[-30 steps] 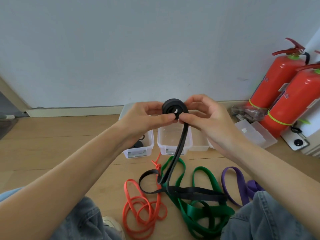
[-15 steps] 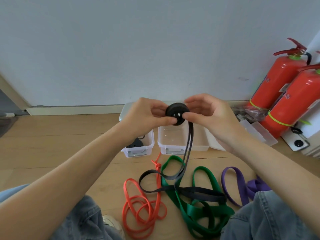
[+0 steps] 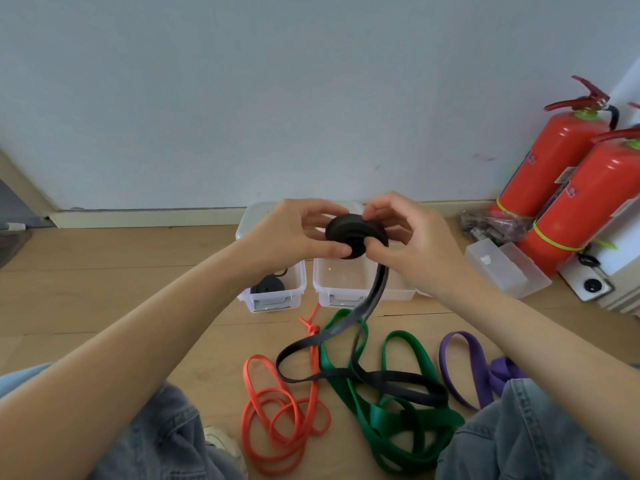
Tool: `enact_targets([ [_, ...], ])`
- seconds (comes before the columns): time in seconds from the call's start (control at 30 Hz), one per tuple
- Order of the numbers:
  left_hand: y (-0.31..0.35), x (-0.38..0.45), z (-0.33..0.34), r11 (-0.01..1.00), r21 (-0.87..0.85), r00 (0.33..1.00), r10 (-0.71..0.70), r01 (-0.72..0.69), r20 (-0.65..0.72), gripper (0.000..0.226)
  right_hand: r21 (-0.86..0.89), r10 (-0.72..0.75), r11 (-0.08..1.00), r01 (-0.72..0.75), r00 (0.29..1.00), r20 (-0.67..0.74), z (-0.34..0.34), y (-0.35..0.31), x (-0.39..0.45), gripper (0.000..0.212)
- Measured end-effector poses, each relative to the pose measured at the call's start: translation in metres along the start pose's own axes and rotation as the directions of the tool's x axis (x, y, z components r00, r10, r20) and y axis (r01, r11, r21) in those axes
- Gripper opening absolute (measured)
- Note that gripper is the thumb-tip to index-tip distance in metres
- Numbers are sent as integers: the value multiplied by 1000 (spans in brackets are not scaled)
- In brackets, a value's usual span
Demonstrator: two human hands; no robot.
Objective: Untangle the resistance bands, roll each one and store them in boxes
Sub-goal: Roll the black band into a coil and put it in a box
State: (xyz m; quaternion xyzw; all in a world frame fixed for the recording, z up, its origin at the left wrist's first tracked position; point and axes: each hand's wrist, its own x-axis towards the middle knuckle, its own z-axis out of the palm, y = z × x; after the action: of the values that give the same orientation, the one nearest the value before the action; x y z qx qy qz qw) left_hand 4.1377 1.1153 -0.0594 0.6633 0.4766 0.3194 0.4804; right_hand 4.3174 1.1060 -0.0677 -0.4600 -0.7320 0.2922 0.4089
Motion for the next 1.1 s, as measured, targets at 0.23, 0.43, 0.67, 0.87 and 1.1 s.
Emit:
enact_targets([
  [0.23,0,-2,2,977,212,1000,20,-24,21,19,-4,-3,1000,4,994,110,3,-5,-2,31],
  [0.43,1,0,-2,1000,-11,999,6,-6,-47,20,268,82,956,-118,986,144,-9,-5,4,30],
  [0.67,3,-1,-2,971,235,999,21,-32,48,29,-192,15,981,17,986,165,-14,-4,7,32],
  [0.87,2,-1,2,933,358,999,33,-37,17,19,-40,54,998,-48,987,149,-9,-1,4,34],
  [1.1,10,-1,-5,960,-279,977,-48,-13,-209,23,428,210,883,-194,978,11,1,4,0,23],
])
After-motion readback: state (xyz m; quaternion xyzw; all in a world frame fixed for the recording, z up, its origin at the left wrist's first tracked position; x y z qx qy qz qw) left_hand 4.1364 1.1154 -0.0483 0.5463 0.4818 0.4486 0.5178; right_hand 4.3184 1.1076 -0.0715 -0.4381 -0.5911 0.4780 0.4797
